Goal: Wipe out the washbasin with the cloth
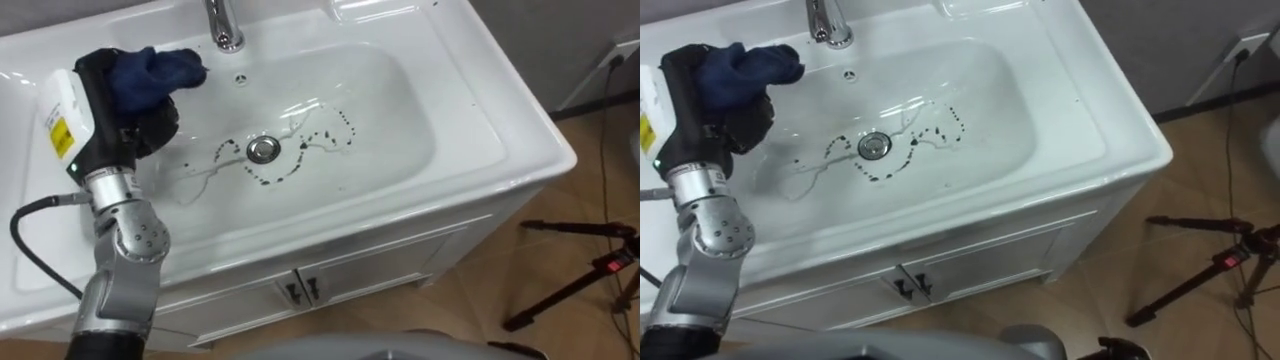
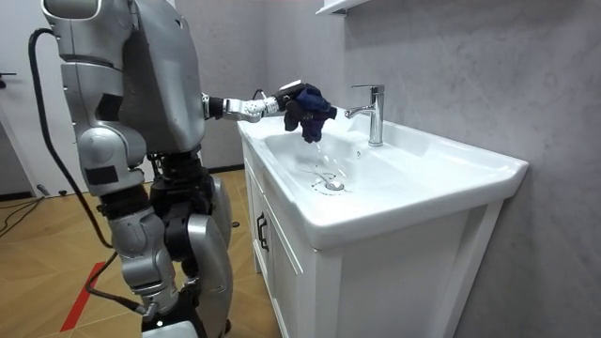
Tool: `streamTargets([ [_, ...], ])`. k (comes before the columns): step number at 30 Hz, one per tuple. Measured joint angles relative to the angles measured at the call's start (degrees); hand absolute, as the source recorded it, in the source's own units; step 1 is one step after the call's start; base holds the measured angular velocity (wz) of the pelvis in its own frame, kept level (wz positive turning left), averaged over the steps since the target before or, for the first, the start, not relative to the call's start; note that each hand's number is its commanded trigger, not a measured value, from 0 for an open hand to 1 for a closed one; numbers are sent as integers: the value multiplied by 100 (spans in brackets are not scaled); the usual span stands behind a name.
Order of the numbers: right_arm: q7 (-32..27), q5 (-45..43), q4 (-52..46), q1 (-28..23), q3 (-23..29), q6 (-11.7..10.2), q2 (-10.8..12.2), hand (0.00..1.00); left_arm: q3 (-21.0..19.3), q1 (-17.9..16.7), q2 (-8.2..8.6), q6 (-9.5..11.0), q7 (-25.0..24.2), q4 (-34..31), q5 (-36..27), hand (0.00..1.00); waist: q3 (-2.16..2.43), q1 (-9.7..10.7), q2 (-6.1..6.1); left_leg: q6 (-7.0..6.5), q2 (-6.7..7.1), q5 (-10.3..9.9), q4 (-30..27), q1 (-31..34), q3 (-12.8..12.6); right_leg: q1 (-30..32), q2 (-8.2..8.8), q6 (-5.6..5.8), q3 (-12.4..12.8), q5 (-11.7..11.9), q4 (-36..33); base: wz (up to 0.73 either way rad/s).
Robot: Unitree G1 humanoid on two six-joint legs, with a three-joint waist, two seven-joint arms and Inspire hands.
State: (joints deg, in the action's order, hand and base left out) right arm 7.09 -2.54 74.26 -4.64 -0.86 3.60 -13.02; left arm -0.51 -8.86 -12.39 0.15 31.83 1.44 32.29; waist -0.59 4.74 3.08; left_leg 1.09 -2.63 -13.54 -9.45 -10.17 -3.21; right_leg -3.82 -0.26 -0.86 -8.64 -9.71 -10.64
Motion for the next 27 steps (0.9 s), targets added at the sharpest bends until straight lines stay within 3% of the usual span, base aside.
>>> streamTargets([
  [8, 79, -28, -12, 13, -18, 2, 14, 0, 287, 0, -39, -6, -8, 322, 16, 100, 20, 24, -58, 0, 0, 0, 13, -1, -2, -56, 1, 0, 17, 8, -20, 0],
  [12, 119, -30, -15, 14, -24, 10, 40, 0, 415, 9, -38, -39, -200, 765, 468, 100, 16, 26, -87, 0, 4, 0, 10, 4, -12, -45, -3, 1, 61, 7, -15, -1],
  [18, 105, -26, -70, 0, -8, 19, 58, 0, 518, 6, -40, -217, -701, 1084, 939, 100, 21, 21, -85, 0, -2, 0, 17, -3, -216, -17, -13, 18, 146, 31, -7, -6],
  [21, 117, -35, -108, -48, -6, 24, 41, 0, 531, 3, -66, -411, -988, 1248, 1125, 100, 29, 32, -64, 0, -7, 0, 27, -25, -312, -8, -26, 22, 209, 42, -7, -11],
  [27, 109, -67, -155, -58, -9, 98, -35, 0, 538, 13, -198, -694, -1360, 1395, 1583, 100, 24, 111, 54, 0, -12, 0, 28, -56, -470, 1, -42, 27, 329, 59, -4, -10],
])
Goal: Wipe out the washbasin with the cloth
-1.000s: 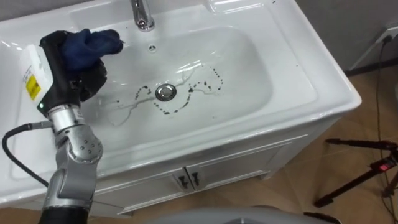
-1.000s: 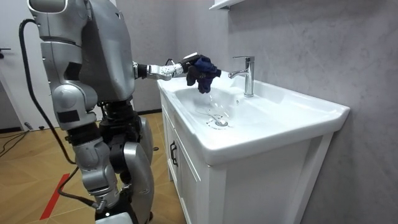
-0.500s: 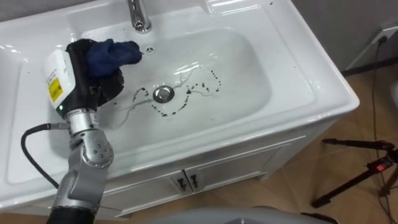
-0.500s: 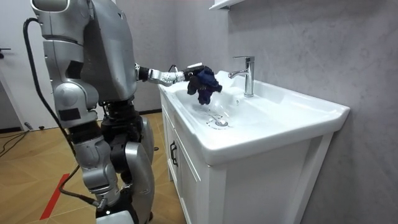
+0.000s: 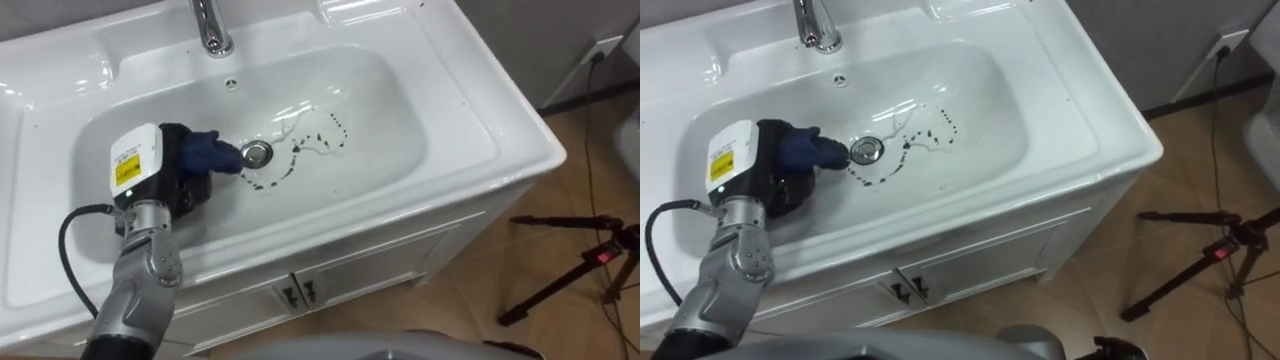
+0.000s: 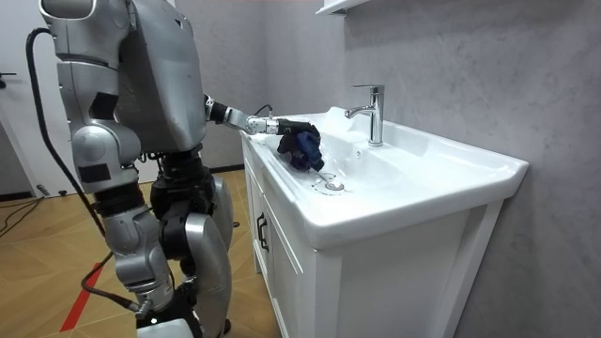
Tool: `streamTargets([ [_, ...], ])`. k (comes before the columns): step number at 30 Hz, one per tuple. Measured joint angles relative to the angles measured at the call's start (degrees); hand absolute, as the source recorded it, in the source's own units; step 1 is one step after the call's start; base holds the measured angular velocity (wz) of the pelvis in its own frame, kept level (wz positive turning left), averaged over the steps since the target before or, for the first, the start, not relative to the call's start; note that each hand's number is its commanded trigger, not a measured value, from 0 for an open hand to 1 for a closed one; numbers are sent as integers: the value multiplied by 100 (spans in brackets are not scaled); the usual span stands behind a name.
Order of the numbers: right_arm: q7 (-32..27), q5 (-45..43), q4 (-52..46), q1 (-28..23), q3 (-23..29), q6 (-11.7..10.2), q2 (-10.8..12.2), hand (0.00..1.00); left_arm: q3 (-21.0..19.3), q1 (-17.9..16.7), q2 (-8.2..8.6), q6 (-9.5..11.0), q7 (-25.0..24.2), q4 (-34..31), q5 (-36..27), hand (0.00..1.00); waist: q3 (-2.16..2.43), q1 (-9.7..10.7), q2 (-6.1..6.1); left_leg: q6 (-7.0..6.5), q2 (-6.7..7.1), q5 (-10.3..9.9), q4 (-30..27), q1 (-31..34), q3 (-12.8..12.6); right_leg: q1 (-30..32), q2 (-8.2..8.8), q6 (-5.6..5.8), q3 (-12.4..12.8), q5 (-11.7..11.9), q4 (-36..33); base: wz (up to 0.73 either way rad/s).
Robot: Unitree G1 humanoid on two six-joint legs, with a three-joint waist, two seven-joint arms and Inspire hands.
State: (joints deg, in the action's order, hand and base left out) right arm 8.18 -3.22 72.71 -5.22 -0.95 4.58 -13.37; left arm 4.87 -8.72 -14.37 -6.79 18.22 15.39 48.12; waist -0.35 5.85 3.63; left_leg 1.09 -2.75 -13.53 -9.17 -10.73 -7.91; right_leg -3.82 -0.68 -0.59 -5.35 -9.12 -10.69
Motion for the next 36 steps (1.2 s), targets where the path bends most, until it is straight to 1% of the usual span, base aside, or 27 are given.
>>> streamTargets([
  [2, -6, -12, 5, 6, -1, 61, -47, 0, 23, 79, -4, -53, -111, 251, 231, 100, 7, 36, 73, 0, 0, 0, -2, -14, 1, -6, -5, 0, 21, 5, 1, -6],
  [3, -6, -16, 6, 2, -2, 78, -49, 0, 44, 113, -5, -82, -143, 337, 285, 100, 7, 38, 89, 0, 0, 0, -1, -16, 1, -7, -6, -1, 22, 5, 0, -3],
  [5, -55, -17, 5, 3, 1, 143, -58, 0, 108, 144, -4, -209, -302, 500, 399, 100, 8, 70, 132, 0, -8, 0, -2, -26, 1, -7, -19, -7, 40, 9, 1, -4],
  [8, -52, -47, 35, -1, 1, 193, -35, 0, 175, 146, -4, -304, -442, 504, 584, 100, 5, 107, 143, 0, -20, 0, -1, -29, 1, -8, -30, -13, 38, 12, 1, -1],
  [12, -68, -39, 80, 27, 1, 257, -32, 0, 219, 147, -4, -364, -590, 571, 668, 100, -8, 186, 153, 0, -31, 0, -1, -43, 2, -20, -36, -20, 33, 16, -4, 0],
  [14, -113, -35, 78, -7, -2, 307, -25, 0, 243, 149, -3, -465, -751, 600, 671, 100, -21, 206, 166, 1, -40, 0, -1, -56, -5, -21, -42, -30, 31, 22, -5, -2],
  [15, -113, -35, 79, -15, -1, 317, -26, 0, 257, 149, -4, -485, -787, 600, 671, 100, -27, 207, 168, 1, -41, 0, -2, -54, -5, -17, -43, -31, 32, 22, -9, 0],
  [17, -114, -36, 76, -40, 0, 411, -26, 0, 298, 160, -3, -501, -911, 600, 671, 100, -33, 210, 210, 1, -41, 0, -2, -42, -6, 1, -43, -32, 35, 21, -20, 0],
  [19, -108, -36, 75, -47, 0, 428, -22, 0, 317, 176, -4, -513, -985, 600, 667, 100, -37, 218, 225, 1, -40, 0, -4, -41, -6, 42, -40, -38, 37, 12, -19, 0],
  [21, -101, -61, 34, -49, 1, 426, -10, 0, 317, 176, -4, -521, -1067, 599, 668, 100, -35, 232, 226, 1, -41, 0, -4, -20, -8, 95, -40, -46, 44, -1, -79, 0],
  [24, -71, -107, 17, -36, 3, 425, -5, 0, 336, 177, -3, -537, -1310, 604, 664, 100, -30, 317, 204, 1, -45, 0, -5, -7, -11, 90, -40, -51, 23, -19, -117, 6],
  [27, -39, -209, 70, -48, 13, 433, -5, 0, 332, 266, 4, -589, -1537, 601, 656, 100, -25, 344, 207, 1, -48, -1, -26, 11, -55, 142, -40, -52, 37, -23, -125, -2],
  [31, 28, -207, 68, -55, 11, 576, -2, 0, 334, 488, 8, -695, -1852, 601, 649, 100, -19, 349, 216, 1, -48, -1, -29, 128, -132, 305, -29, -59, 51, -29, -258, -4],
  [33, 13, -161, 67, -56, 9, 638, -2, 0, 335, 513, 8, -734, -1981, 602, 645, 100, -18, 364, 213, 1, -42, -1, -41, 114, -156, 358, -12, -73, 27, -39, -345, -9],
  [36, -4, -161, 62, -58, 11, 675, -2, 0, 336, 577, 12, -821, -2130, 607, 629, 100, -23, 420, 205, 1, -34, -1, -46, 111, -158, 405, 24, -80, -3, -78, -428, 3],
])
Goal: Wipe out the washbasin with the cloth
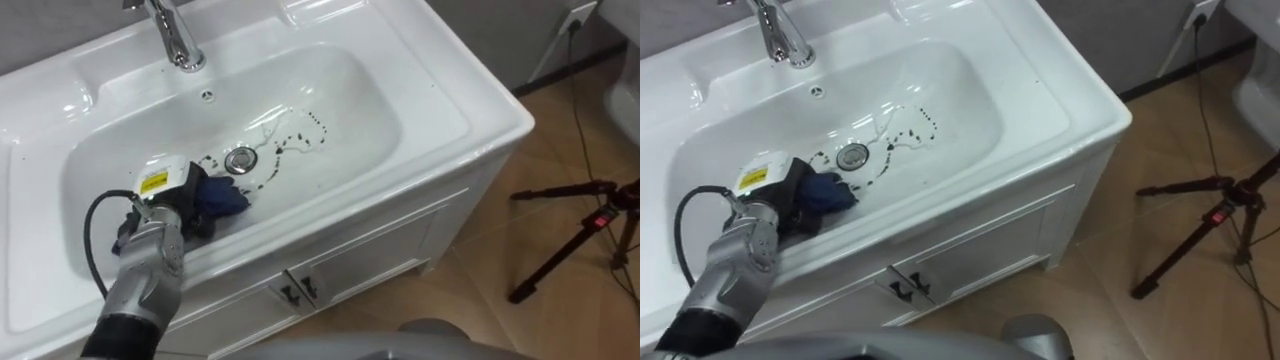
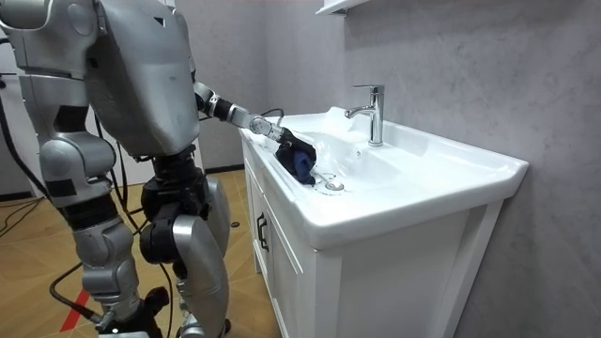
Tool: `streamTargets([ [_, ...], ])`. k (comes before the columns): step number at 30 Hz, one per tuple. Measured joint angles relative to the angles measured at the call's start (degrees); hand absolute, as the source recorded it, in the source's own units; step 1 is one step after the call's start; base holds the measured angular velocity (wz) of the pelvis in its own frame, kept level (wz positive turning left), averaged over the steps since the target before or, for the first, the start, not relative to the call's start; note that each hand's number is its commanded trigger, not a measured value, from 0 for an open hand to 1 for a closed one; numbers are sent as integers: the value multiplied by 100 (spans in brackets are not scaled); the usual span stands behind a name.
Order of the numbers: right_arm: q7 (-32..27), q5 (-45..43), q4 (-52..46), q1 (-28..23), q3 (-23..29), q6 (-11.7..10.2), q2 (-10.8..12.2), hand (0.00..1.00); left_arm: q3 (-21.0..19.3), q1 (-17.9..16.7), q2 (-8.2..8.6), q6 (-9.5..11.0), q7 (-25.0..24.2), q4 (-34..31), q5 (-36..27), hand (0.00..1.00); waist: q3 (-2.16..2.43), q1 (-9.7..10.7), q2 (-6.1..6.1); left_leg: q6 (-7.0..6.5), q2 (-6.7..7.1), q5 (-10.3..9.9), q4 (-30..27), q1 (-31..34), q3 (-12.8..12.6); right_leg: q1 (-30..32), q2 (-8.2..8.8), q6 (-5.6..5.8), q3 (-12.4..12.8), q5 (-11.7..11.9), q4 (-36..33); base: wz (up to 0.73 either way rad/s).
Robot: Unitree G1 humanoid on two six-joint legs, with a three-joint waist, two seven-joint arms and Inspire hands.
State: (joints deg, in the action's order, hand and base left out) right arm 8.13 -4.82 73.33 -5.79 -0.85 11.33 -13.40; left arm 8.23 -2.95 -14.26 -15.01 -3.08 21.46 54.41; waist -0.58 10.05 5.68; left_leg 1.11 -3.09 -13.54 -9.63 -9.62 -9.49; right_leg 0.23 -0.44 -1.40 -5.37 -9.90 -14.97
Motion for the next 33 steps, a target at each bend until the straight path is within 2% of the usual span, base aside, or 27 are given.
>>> streamTargets([
  [3, -70, 9, -35, 8, -6, 0, 1, 0, 0, 154, -3, -11, -55, 213, -260, 100, 0, 69, -2, 0, 7, 0, -2, 12, 0, 44, 27, 2, 43, -48, -77, 3],
  [5, -131, -10, -42, 12, -2, 2, 5, 0, -6, 448, -2, -11, -112, 569, -497, 100, 4, 71, 4, 0, 7, 0, -4, 23, -1, 58, 24, 2, 60, -57, -93, 0],
  [7, -142, -37, -70, -2, 0, 5, 6, 0, -12, 528, -1, -21, -142, 668, -629, 100, 7, 89, 8, 0, 5, 0, -14, 41, -23, 78, 23, 2, 67, -56, -101, -2],
  [10, -146, -45, -169, -58, 0, 68, 6, 0, -15, 549, 27, -95, -180, 665, -949, 100, 18, 109, 22, 0, 6, 0, -22, 54, -49, 93, 23, 4, 83, -50, -109, -1],
  [18, -172, 11, -209, -109, -29, 75, 23, 0, -11, 637, 161, -84, -191, 699, -1681, 100, 30, 214, -39, 0, 63, 1, -21, -9, -141, 167, 50, 27, 140, -139, -319, -2],
  [23, -98, -51, -212, -109, -28, 79, 29, 0, 168, 847, 231, -21, -196, 743, -1892, 100, 6, 381, -141, -1, 63, 1, -14, -3, -252, 182, 30, 43, 244, -115, -292, -10],
  [25, -69, -51, -206, -121, -28, 84, 29, 0, 229, 904, 236, 21, -206, 768, -1895, 100, 4, 399, -151, -1, 63, 1, -13, -7, -314, 194, 11, 48, 321, -97, -290, -17],
  [30, -57, -43, -146, -94, -86, 126, 79, 0, 513, 1331, 296, 12, -204, 1047, -2236, 100, -8, 566, -168, -2, 80, 0, -2, 39, -343, 229, 25, 78, 329, -66, -256, -3],
  [33, -46, -51, -95, -83, -13, 126, 162, 0, 665, 1531, 403, 12, -215, 1132, -2329, 100, -12, 714, -173, -2, 83, 0, -1, 36, -343, 190, 35, 81, 302, -54, -239, 2],
])
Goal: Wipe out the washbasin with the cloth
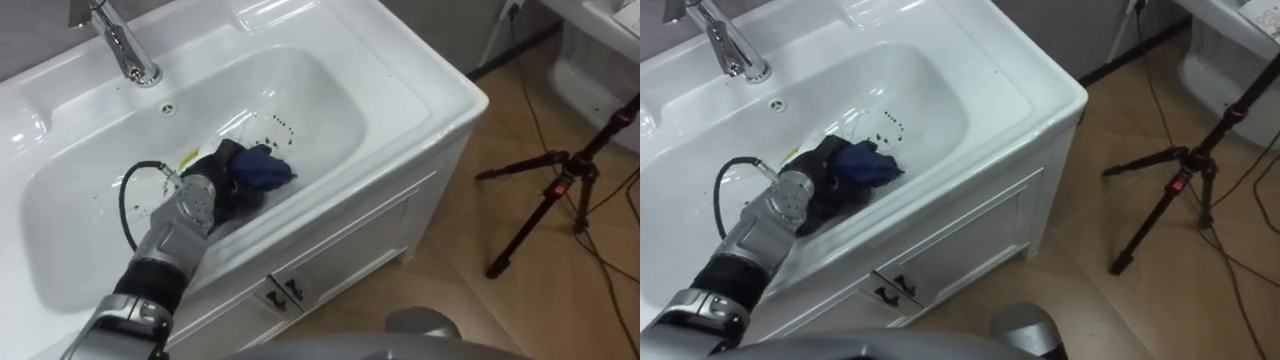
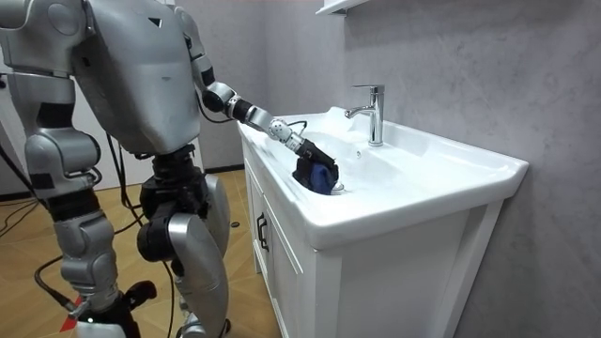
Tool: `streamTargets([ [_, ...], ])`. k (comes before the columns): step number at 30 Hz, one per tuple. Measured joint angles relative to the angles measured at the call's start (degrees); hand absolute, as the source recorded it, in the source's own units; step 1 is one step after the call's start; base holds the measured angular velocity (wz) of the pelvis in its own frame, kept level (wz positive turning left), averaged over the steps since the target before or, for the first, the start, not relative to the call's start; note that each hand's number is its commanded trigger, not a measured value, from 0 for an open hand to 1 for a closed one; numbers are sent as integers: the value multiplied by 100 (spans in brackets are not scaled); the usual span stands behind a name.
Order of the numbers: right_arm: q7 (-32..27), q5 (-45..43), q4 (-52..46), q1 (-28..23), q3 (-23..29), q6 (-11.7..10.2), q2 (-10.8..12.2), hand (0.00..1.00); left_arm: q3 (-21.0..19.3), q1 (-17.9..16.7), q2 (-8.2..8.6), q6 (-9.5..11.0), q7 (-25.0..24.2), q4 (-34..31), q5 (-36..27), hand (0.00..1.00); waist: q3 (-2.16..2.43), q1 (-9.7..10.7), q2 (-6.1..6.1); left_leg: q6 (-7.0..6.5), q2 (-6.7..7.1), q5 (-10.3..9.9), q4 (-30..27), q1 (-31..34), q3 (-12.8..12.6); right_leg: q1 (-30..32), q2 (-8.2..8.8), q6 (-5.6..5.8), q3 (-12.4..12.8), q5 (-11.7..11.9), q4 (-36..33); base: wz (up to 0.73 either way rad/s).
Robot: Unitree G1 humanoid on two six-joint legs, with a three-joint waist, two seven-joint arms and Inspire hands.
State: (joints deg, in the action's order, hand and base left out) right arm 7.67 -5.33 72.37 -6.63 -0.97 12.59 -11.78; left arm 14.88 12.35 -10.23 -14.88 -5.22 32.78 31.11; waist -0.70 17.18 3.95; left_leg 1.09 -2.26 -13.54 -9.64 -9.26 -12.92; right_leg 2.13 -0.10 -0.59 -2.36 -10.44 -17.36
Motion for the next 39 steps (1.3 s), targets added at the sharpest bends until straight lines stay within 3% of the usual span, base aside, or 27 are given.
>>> streamTargets([
  [2, 63, -8, -5, -3, -2, 2, 35, 0, 147, 151, 85, -3, -54, 0, -14, 100, -7, 82, 12, 0, -8, 0, -10, 15, -75, 55, -11, 0, 39, 0, 11, -5],
  [9, 181, 51, 104, 28, -46, 5, 63, 0, 633, 602, 100, -26, -62, -10, -29, 100, -26, 336, 58, 0, -9, 0, 2, 56, -159, 95, -13, 11, 61, 29, 51, -2],
  [19, 292, 62, 189, -56, -47, 134, 17, 0, 1031, 941, 77, -377, -57, -19, -20, 100, -46, 508, 205, -9, 0, -5, 35, 23, -271, 99, 1, 36, 77, 47, 56, 0],
  [26, 277, 241, 282, -197, 7, 127, -188, 0, 1056, 1108, -6, -406, -43, -19, 351, 100, -49, 631, 218, -12, -12, -9, 21, -43, -416, 88, -52, 30, 264, 51, 21, -11],
  [28, 242, 271, 236, -338, 42, 129, -220, 0, 1023, 1115, -43, -405, -43, -19, 361, 100, -52, 633, 223, -76, -38, -60, 37, -35, -431, 112, -97, 28, 302, 66, 25, -14],
  [31, 193, 250, 245, -439, 217, 130, -265, 0, 1003, 1120, -206, -376, -33, -12, 384, 100, -66, 635, 211, -95, -92, -105, 108, -8, -555, 159, -144, 40, 404, 134, 38, -20],
  [35, 121, 280, 189, -470, 225, 122, -329, 0, 881, 1307, -373, -165, 122, 480, 484, 100, -73, 593, 197, -112, -91, -177, -5, 117, -777, 411, -205, 58, 663, 168, -104, -35],
  [39, 89, 286, 13, -550, 239, 125, -322, 0, 606, 1402, -405, 35, 335, 996, 703, 100, -89, 584, 145, -116, -80, -182, -8, 178, -879, 548, -228, 62, 767, 163, -184, -17],
])
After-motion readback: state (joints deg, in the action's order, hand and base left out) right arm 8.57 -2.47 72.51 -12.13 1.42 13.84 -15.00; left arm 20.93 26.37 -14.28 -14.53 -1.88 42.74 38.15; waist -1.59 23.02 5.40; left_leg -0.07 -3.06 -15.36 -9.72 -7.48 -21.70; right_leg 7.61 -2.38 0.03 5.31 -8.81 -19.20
